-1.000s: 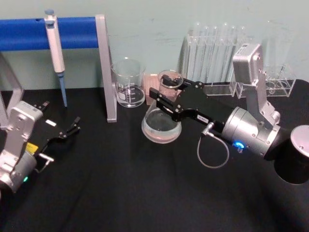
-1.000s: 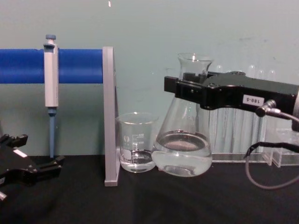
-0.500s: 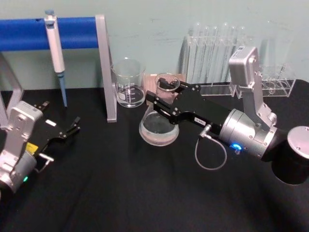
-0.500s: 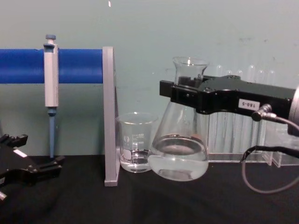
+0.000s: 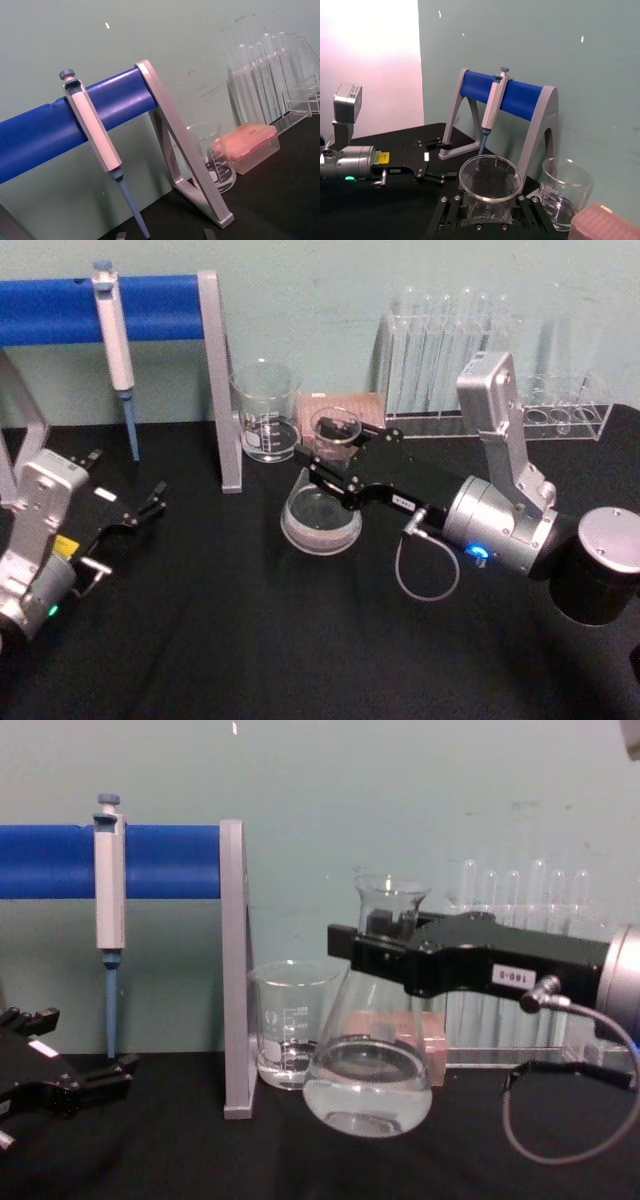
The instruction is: Grasp the erlenmeyer flask with one hand, shake it three times, then place it back.
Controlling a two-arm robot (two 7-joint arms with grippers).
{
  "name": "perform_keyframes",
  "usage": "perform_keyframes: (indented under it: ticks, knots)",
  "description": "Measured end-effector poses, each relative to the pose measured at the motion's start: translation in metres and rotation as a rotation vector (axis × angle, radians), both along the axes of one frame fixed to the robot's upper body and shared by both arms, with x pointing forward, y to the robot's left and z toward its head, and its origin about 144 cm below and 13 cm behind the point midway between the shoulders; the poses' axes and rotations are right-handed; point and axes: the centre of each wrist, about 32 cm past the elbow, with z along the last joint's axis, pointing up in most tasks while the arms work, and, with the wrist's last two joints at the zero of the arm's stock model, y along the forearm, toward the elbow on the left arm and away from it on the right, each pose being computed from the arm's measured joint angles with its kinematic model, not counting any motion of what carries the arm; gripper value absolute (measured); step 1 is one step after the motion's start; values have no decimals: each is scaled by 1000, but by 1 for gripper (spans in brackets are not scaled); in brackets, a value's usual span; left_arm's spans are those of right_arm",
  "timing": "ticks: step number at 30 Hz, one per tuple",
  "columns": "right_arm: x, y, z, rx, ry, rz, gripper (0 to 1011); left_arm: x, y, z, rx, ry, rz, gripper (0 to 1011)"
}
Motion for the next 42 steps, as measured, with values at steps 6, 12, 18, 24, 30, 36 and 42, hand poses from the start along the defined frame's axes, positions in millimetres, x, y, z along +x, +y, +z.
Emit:
perform_keyframes:
  ticks: [6, 12, 18, 24, 30, 36, 42]
  knots:
    - [1, 0, -9, -4, 10, 5, 449, 0, 0, 0, 0, 0, 0, 1001]
    - [2, 0, -17, -2, 15, 1, 449, 0, 0, 0, 0, 0, 0, 1001]
    - [3, -1, -24, 1, 24, 0, 449, 0, 0, 0, 0, 0, 0, 1001]
    - [3, -1, -32, 1, 34, -2, 449, 0, 0, 0, 0, 0, 0, 1001]
    - [4, -1, -40, -3, 39, -3, 449, 0, 0, 0, 0, 0, 0, 1001]
    - [5, -2, -47, -3, 43, -4, 449, 0, 0, 0, 0, 0, 0, 1001]
    - [5, -2, -52, -9, 48, -4, 449, 0, 0, 0, 0, 0, 0, 1001]
